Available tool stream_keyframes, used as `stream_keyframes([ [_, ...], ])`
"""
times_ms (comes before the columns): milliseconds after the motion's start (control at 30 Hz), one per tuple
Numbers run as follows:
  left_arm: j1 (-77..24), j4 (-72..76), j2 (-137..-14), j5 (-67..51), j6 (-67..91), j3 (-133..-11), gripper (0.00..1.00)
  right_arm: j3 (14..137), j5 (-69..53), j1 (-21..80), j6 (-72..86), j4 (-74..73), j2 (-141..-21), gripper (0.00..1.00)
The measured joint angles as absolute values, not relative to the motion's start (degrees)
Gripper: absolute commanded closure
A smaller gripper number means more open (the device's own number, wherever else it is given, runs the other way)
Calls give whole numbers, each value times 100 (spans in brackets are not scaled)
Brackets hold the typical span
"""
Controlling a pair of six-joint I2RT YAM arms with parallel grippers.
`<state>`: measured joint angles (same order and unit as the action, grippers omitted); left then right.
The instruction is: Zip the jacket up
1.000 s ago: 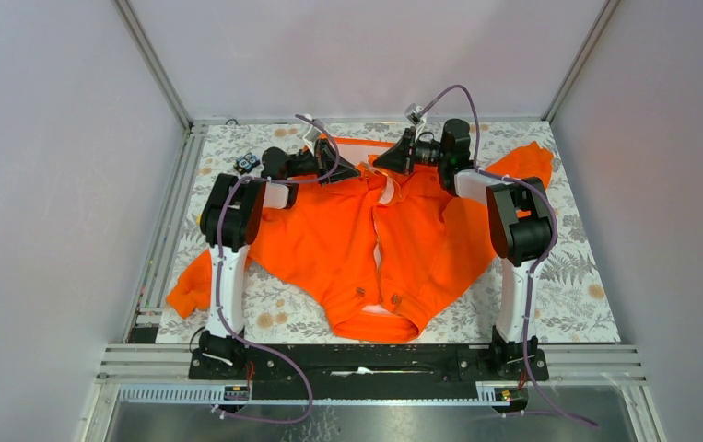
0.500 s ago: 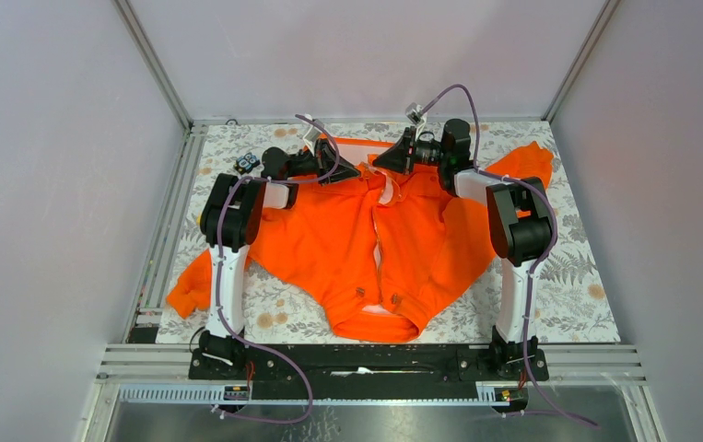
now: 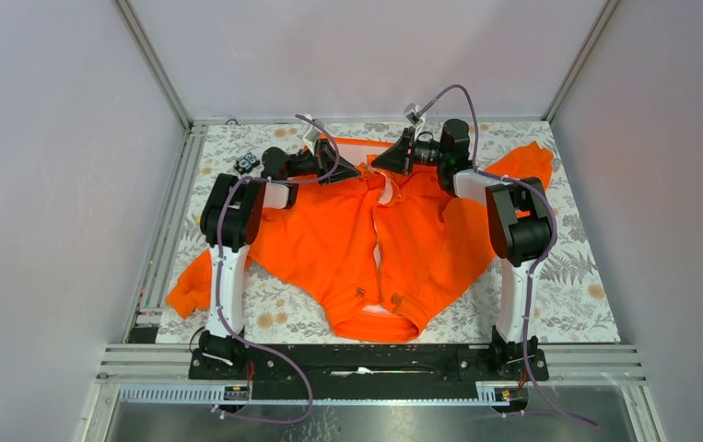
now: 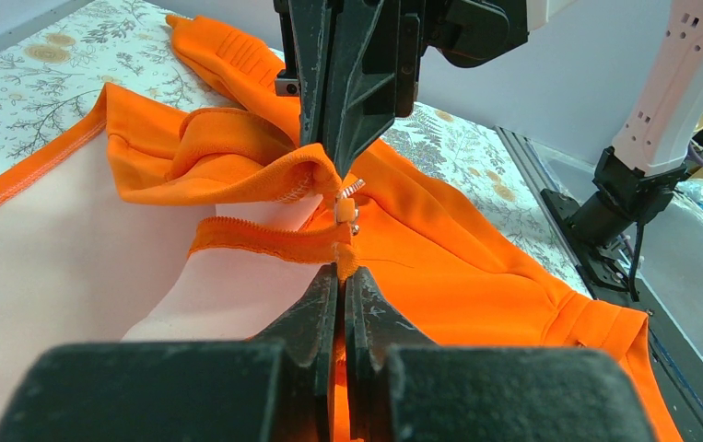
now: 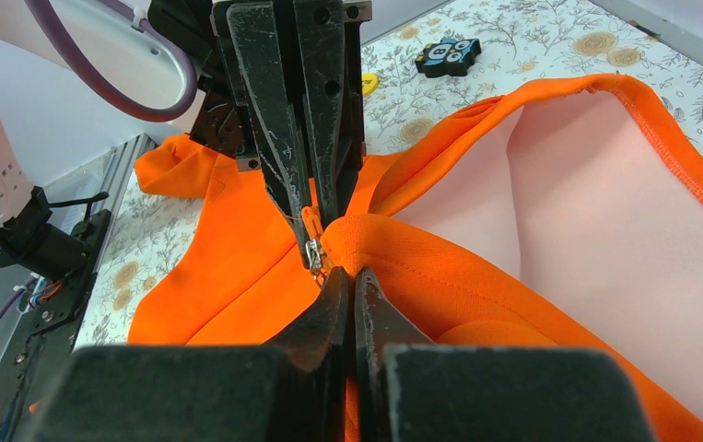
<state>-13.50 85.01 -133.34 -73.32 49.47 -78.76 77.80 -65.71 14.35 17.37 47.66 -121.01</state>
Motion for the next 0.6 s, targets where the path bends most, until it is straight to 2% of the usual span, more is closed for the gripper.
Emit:
stream_keyframes([
  [600,-1350,8501,-13334,-7332,4950,-7876,100,7513,-6517,1441,1782,5052,-11887,100],
])
